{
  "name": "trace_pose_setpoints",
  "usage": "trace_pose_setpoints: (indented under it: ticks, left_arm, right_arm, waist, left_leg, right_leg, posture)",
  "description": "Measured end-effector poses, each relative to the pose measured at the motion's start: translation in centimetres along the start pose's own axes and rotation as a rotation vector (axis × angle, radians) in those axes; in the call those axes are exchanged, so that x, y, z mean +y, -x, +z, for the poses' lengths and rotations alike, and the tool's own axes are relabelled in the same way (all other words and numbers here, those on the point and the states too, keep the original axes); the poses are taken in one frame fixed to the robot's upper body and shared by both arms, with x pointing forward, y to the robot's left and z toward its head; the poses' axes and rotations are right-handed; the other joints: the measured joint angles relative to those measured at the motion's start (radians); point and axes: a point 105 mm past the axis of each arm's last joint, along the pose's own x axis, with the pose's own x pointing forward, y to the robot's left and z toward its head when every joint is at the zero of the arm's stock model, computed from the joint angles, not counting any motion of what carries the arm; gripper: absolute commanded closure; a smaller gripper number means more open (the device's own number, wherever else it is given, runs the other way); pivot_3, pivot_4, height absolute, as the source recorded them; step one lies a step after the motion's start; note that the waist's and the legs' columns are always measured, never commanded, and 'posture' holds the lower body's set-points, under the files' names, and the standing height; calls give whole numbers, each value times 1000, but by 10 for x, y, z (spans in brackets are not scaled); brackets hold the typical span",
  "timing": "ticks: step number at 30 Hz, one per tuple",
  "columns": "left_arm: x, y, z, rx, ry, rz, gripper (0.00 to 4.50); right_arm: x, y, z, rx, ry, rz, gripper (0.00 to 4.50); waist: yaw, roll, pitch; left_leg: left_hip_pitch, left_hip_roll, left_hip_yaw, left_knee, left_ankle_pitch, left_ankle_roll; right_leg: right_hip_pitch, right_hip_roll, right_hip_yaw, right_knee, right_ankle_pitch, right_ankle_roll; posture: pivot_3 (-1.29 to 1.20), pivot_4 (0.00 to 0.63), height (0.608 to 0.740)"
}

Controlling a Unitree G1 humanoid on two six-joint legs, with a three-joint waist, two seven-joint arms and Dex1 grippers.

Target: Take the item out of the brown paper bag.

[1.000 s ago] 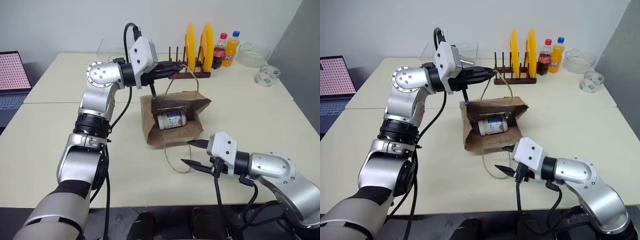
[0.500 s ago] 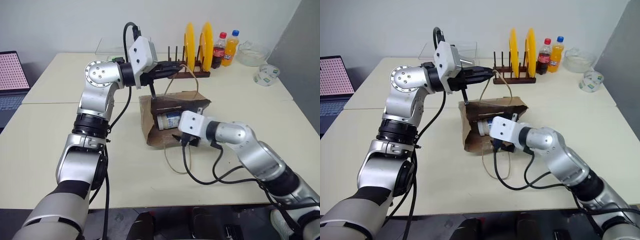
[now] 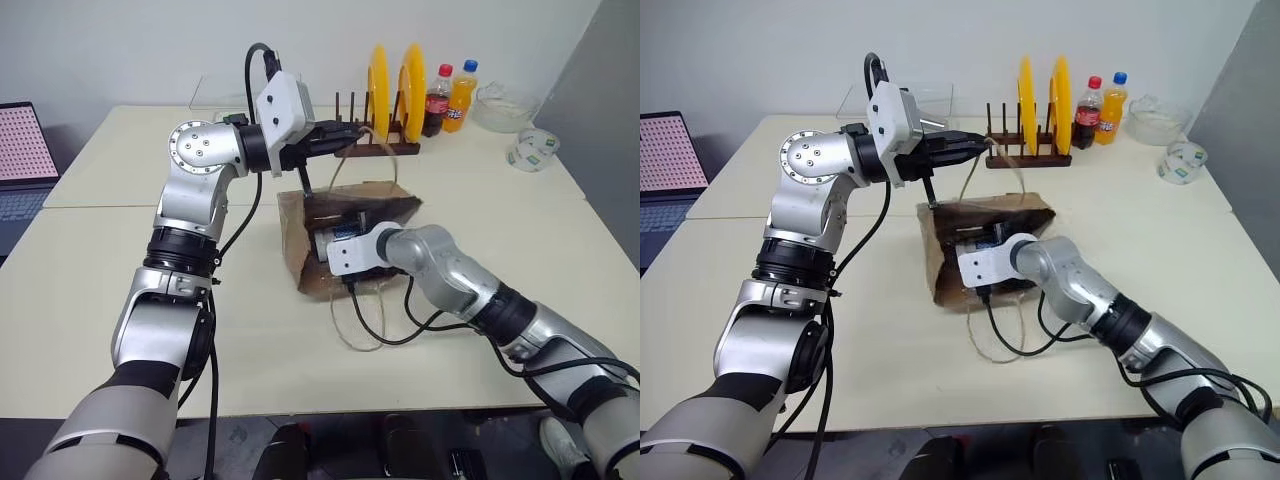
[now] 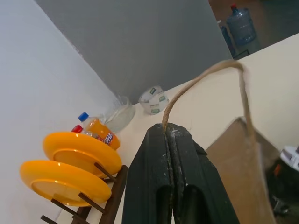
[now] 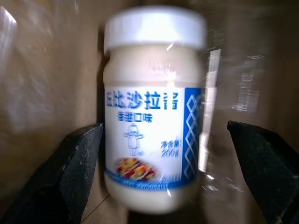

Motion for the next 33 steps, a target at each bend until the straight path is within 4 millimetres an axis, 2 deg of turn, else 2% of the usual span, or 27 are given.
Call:
trace_pose_setpoints:
  ticks: [3, 6, 8, 9, 17, 23, 28, 31, 33]
  left_arm:
    - [0, 0, -1, 3, -1, -1, 4500]
    - [0, 0, -2, 7, 0, 0, 4500]
    - [0, 0, -2, 7, -4, 0, 4500]
    - [0, 0, -2, 6, -7, 0, 4500]
    - [1, 3, -7, 30, -24, 4, 4500]
    - [1, 7, -17, 64, -20, 12, 4500]
    - [2, 10, -21, 84, -27, 15, 4500]
    - [3, 11, -23, 94, -25, 17, 4500]
    - [2, 10, -25, 98, -21, 15, 4500]
  right_arm:
    - [-3, -6, 4, -1, 26, 5, 24]
    - [-3, -8, 5, -1, 18, 17, 638]
    - [-1, -7, 3, -5, 3, 28, 1346]
    - [0, -6, 2, -8, -5, 30, 1486]
    - [-1, 10, 6, -100, -66, 47, 1486]
    - [-12, 39, 33, -331, -135, 52, 1486]
    - [-19, 65, 26, -438, -206, 63, 1486]
    - [-38, 85, 36, -587, -372, 25, 1486]
    - [-61, 107, 49, -754, -547, -31, 1486]
  waist:
    - [-7, 0, 0]
    - [-11, 0, 0]
    - [-11, 0, 0]
    - [-11, 0, 0]
    - [-12, 0, 0]
    - [-13, 0, 0]
    - [-11, 0, 0]
    - [-13, 0, 0]
    - [-18, 0, 0]
  left_leg:
    - [0, 0, 0, 0, 0, 0]
    - [1, 0, 0, 0, 0, 0]
    - [1, 0, -1, 0, 0, 0]
    - [1, 0, -1, 0, 0, 0]
    - [0, 0, -1, 0, 0, 0]
    - [-2, 0, -1, 0, 0, 0]
    - [-3, 0, -1, 0, 0, 0]
    - [-5, 0, -1, 0, 0, 0]
    - [-5, 0, 0, 0, 0, 0]
  right_leg:
    - [0, 0, 0, 1, 0, 0]
    - [0, 0, 0, 1, 0, 0]
    - [0, 0, 0, 1, 0, 0]
    - [0, 0, 0, 1, 0, 0]
    - [-1, 0, 0, 1, 0, 0]
    - [-2, 0, 0, 1, 0, 0]
    - [-3, 0, 0, 0, 0, 0]
    - [-5, 0, 0, 2, 0, 0]
    - [-7, 0, 1, 4, 0, 0]
  posture:
    - [0, 150, 740]
    - [0, 150, 740]
    - [0, 150, 740]
    - [0, 150, 740]
    - [0, 150, 740]
    - [0, 150, 740]
    - [0, 150, 740]
    - [0, 150, 740]
    - [0, 150, 740]
